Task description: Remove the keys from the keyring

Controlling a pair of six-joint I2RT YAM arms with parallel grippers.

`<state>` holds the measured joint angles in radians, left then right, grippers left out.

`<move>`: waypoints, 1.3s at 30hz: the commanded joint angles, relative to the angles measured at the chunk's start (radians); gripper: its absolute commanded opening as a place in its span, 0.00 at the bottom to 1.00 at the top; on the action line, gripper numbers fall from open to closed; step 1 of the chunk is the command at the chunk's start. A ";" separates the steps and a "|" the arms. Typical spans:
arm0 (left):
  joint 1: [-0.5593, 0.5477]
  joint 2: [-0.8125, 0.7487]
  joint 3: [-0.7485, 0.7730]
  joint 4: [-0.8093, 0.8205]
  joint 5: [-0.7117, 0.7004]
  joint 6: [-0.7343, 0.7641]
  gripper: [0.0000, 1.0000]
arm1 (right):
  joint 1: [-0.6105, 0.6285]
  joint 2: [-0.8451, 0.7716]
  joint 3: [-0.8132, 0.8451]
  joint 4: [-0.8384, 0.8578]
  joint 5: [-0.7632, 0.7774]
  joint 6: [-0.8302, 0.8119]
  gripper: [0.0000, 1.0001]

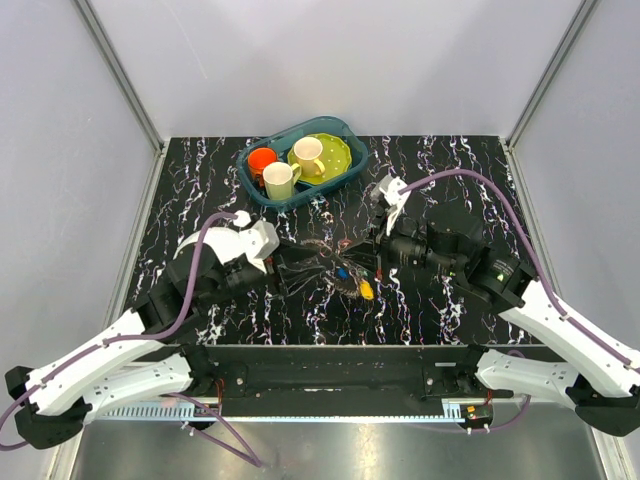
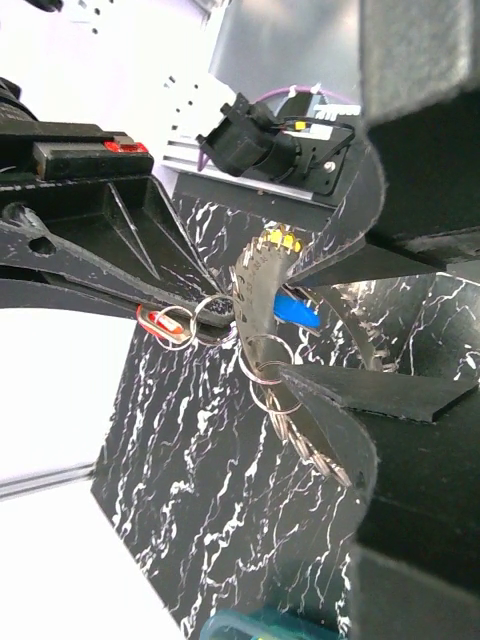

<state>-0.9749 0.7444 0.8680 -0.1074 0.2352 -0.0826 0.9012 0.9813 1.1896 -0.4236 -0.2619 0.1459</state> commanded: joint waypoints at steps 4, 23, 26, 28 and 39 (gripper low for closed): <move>-0.005 -0.036 -0.017 0.084 -0.088 0.026 0.40 | -0.001 0.003 0.051 0.098 0.052 0.239 0.00; -0.008 -0.011 -0.014 0.153 -0.054 0.058 0.37 | -0.002 -0.036 -0.048 0.246 0.010 0.409 0.00; -0.008 -0.008 -0.021 0.179 -0.051 0.075 0.37 | -0.001 -0.041 -0.054 0.255 0.001 0.406 0.00; -0.008 0.001 -0.027 0.195 -0.062 0.099 0.37 | -0.001 -0.050 -0.065 0.269 -0.005 0.397 0.00; -0.007 -0.039 -0.061 0.187 0.033 0.046 0.40 | -0.001 -0.061 -0.045 0.178 -0.285 -0.059 0.00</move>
<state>-0.9787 0.7391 0.8070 0.0322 0.2070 -0.0128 0.9012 0.9291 1.0927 -0.2367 -0.3977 0.3264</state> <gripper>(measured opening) 0.384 0.029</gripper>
